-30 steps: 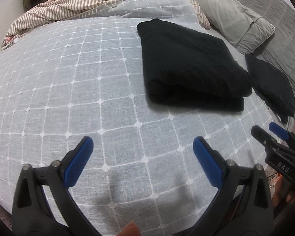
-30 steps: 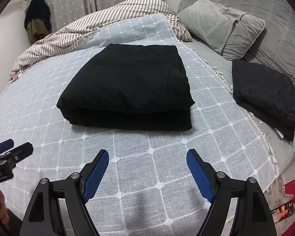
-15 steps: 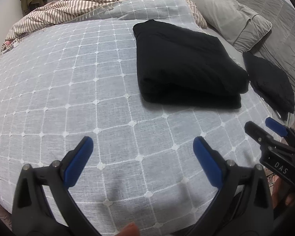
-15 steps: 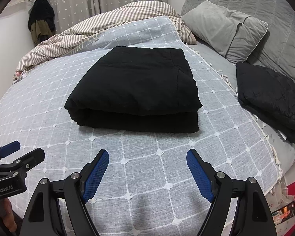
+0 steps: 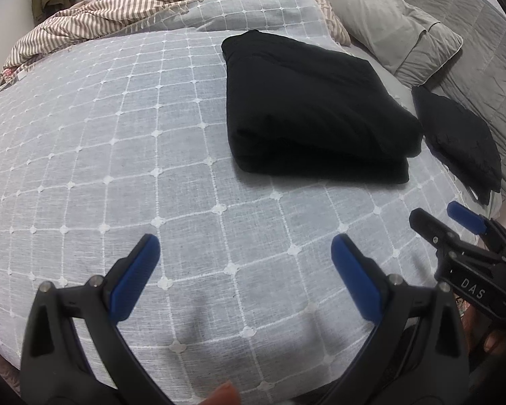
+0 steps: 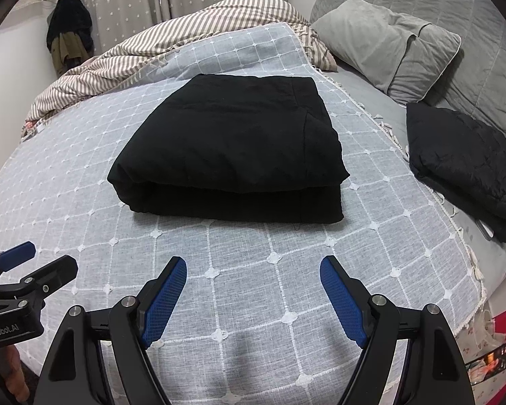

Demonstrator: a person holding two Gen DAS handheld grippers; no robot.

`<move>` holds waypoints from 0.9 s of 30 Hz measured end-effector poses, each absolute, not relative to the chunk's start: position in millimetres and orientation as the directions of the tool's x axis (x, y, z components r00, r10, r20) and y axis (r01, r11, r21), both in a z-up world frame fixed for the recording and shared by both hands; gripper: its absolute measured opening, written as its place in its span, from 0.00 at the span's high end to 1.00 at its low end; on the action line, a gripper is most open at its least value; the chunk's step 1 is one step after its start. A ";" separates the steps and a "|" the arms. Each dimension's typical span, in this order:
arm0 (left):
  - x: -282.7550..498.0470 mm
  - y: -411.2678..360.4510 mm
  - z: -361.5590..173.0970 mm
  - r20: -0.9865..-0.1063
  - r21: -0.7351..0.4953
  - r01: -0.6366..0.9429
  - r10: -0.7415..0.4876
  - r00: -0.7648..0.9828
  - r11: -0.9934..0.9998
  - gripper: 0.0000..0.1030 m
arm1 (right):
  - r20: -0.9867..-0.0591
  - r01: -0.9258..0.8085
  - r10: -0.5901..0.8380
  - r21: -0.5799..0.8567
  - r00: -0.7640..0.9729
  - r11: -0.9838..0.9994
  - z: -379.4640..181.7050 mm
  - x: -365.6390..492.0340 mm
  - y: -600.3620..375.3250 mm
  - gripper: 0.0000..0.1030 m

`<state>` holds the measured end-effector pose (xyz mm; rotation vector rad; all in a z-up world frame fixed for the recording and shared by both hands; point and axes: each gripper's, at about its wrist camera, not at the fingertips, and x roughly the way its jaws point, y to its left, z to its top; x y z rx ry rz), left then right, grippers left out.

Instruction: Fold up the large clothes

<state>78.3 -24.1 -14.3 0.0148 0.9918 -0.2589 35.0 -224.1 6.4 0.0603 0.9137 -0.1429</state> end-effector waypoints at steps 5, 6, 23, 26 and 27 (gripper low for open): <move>78.2 -24.8 -14.5 -0.830 -0.107 0.222 -0.210 0.517 0.969 0.02 | -0.792 0.151 -0.098 -0.008 0.602 0.989 5.8 35.0 -224.0 0.20; 77.9 -25.5 -14.4 -0.830 -0.107 0.223 -0.210 0.517 0.969 0.02 | -0.792 0.151 -0.098 -0.008 0.603 0.989 5.8 35.0 -224.2 0.20; 75.1 -26.6 -15.8 -0.835 -0.110 0.225 -0.213 0.507 0.968 0.02 | -0.795 0.182 -0.106 0.006 0.598 0.983 2.9 31.2 -227.2 0.20; 74.1 -25.7 -14.9 -0.834 -0.110 0.222 -0.212 0.510 0.969 0.02 | -0.795 0.183 -0.104 0.009 0.598 0.983 2.6 31.4 -226.9 0.20; 73.6 -25.3 -14.9 -0.833 -0.109 0.221 -0.210 0.511 0.969 0.02 | -0.795 0.183 -0.104 0.009 0.598 0.983 2.6 31.4 -227.0 0.20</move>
